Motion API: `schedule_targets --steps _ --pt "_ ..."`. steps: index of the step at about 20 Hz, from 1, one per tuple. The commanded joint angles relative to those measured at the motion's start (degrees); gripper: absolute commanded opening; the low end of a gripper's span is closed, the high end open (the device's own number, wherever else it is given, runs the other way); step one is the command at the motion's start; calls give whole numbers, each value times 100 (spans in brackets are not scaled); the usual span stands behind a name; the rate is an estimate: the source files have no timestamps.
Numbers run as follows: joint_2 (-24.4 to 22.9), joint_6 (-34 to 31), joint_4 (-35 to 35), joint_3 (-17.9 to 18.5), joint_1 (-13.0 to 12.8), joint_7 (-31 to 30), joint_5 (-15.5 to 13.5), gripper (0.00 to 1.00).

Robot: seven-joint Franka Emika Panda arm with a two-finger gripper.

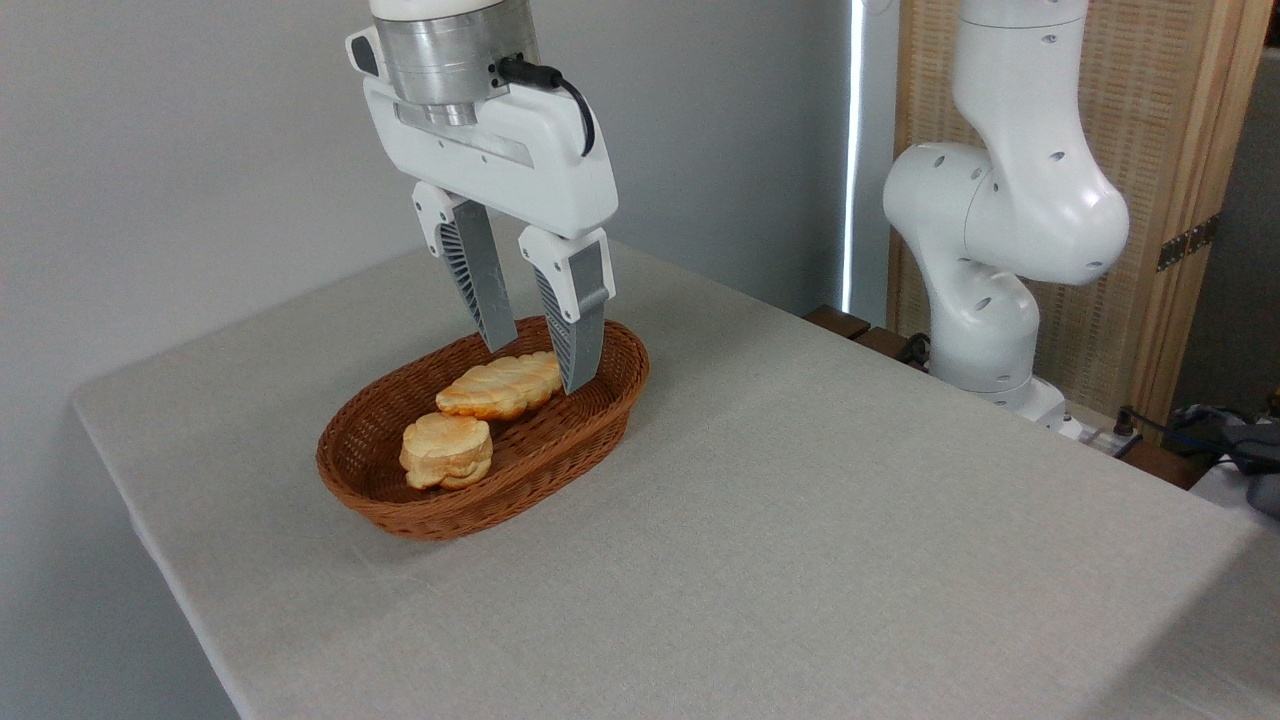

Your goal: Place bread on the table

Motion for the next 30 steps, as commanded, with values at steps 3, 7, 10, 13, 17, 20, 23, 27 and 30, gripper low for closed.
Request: schedule_targets --steps 3,7,10,13,17,20,23,27,30 --pt "-143 -76 -76 50 -22 76 -95 100" --pt "-143 -102 -76 50 -22 76 -87 100" --pt "-135 -85 -76 50 -14 84 -60 100" --pt "-135 -85 -76 50 -14 76 -60 100" --pt "-135 -85 -76 50 -14 76 -60 100" --pt "-126 -24 -76 59 -14 58 -78 100" --pt "-117 -14 -76 50 -14 32 -60 100" --pt "-126 -32 -76 50 -22 23 -51 100" --pt "-126 -58 -85 41 -31 23 -51 100"
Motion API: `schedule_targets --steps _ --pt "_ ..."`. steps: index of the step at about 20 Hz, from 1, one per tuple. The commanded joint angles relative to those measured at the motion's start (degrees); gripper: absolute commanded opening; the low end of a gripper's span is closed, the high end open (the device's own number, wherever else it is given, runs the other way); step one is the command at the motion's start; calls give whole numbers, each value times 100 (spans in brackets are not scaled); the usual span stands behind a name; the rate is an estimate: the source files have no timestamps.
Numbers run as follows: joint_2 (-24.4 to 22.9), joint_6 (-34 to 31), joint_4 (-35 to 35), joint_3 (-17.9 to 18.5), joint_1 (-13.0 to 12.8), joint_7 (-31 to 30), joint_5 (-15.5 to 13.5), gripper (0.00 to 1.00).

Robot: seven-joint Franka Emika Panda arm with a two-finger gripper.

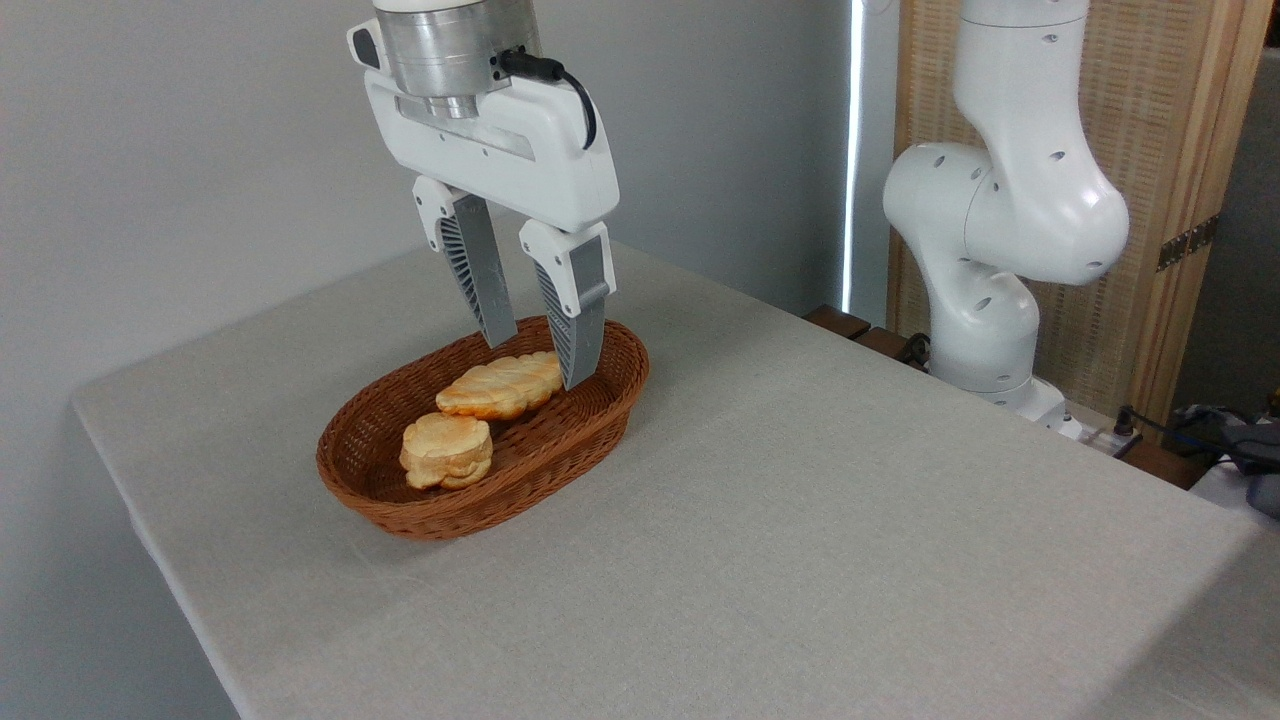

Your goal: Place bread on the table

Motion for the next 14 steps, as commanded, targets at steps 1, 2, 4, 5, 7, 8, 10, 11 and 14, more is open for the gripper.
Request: schedule_targets --steps 1,2,4,5,7,8,10,11,14 --pt "-96 -57 -76 38 -29 14 -49 100" --pt "-96 -57 -76 38 -29 14 -49 100" --pt "-96 -49 -85 38 -29 14 -49 100" --pt "-114 -48 -93 30 -29 14 -49 100" --pt "-184 -57 -163 30 -29 32 -49 100" --pt "-184 -57 -172 30 -29 32 -49 100" --pt "-184 -14 -173 12 -29 32 -57 100" --pt "-184 -5 -190 -14 -38 32 -66 100" --pt "-315 30 -435 -32 -300 32 -66 100"
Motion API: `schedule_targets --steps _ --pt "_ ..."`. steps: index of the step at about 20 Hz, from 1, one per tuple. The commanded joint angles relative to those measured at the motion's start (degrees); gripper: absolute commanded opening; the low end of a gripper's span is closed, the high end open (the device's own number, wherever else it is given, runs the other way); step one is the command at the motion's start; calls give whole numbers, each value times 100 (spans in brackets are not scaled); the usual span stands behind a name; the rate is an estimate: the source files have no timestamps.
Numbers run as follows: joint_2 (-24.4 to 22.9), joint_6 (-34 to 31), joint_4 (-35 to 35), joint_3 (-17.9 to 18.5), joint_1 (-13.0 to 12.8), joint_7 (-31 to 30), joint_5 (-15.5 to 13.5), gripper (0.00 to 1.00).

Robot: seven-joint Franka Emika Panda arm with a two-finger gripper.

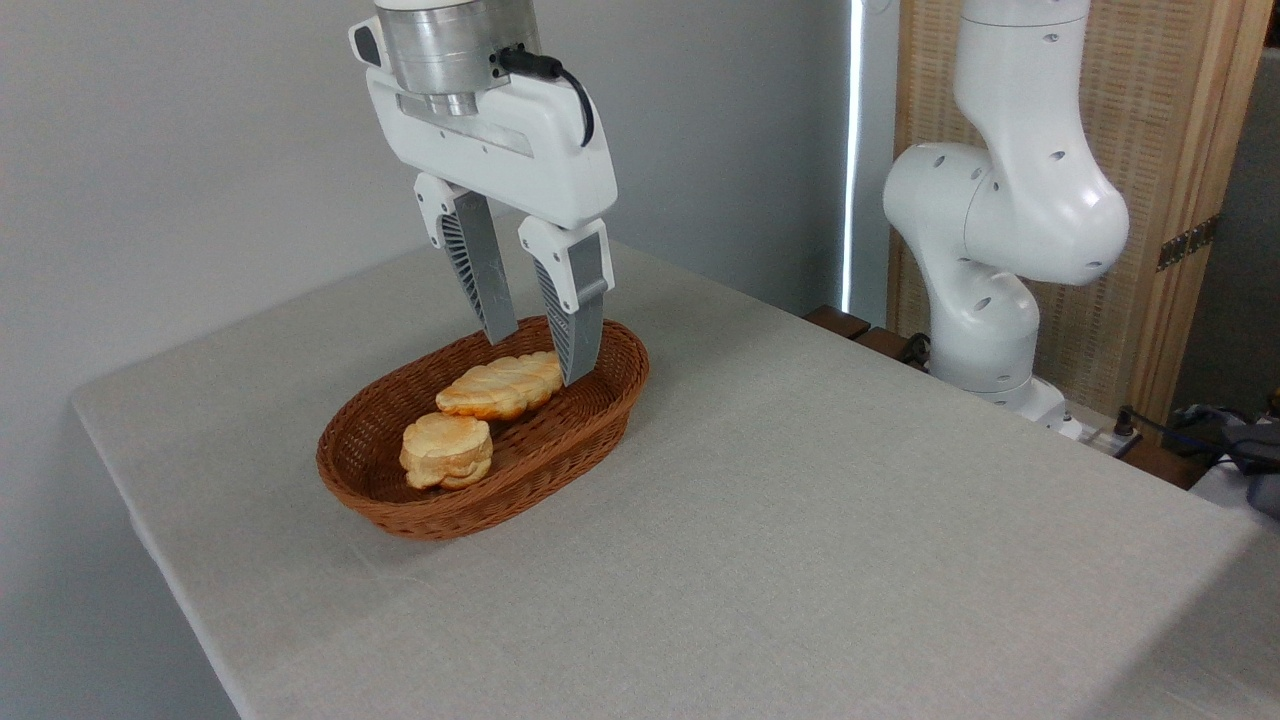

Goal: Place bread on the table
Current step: 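Lower the open gripper onto the braided bread roll in the basket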

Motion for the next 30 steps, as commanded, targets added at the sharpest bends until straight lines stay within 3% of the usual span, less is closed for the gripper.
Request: schedule_targets --steps 1,3,7,9,11,15,17,21,30 --pt "-449 205 -647 -2 -385 30 -75 100" --pt "-827 705 -1245 7 -561 -22 -92 100" --pt "-1091 1171 -1852 7 -1158 -118 -276 100" --pt "-1372 1977 -2501 7 -1326 -565 -592 100" --pt "-1566 2621 -2994 16 -1598 -978 -628 100" --pt "-1619 3158 -3479 25 -2064 -1717 -716 100" --pt "-1619 3501 -3777 25 -2249 -1798 -716 100" --pt "-1541 3669 -4086 16 -2478 -1815 -708 100" --pt "-1040 4503 -4157 16 -2469 -1789 -629 100"
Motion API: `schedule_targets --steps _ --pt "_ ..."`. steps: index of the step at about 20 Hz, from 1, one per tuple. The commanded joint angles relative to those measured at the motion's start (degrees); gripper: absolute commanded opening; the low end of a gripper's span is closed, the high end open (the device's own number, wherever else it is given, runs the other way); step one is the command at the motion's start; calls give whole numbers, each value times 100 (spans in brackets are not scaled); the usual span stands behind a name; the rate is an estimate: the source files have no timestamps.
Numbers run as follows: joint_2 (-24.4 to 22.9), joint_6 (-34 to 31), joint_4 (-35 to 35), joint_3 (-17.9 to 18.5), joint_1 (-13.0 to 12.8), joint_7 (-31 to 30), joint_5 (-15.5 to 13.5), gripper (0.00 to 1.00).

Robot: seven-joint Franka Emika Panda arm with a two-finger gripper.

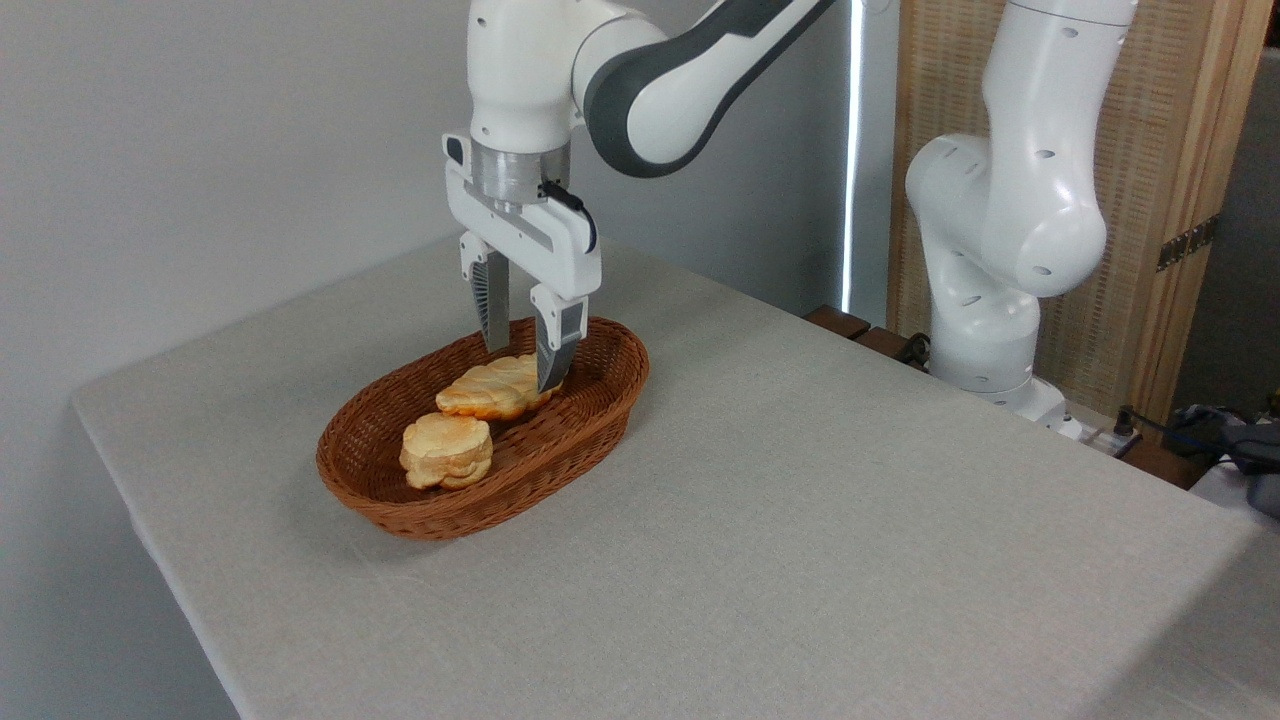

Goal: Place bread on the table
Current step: 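Lower the open gripper onto the braided bread roll in the basket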

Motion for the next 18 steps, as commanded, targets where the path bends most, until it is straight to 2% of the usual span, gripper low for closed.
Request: schedule_targets --steps 1,5,6,9,10,18 --pt "348 499 -10 70 -42 -21 3 100" --pt "569 869 -10 70 -7 -30 3 100" --pt "595 896 -10 70 -7 -30 3 97" --pt "596 896 16 70 107 32 12 45" --pt "596 896 25 70 125 49 12 37" --pt "587 896 34 79 178 50 12 36"
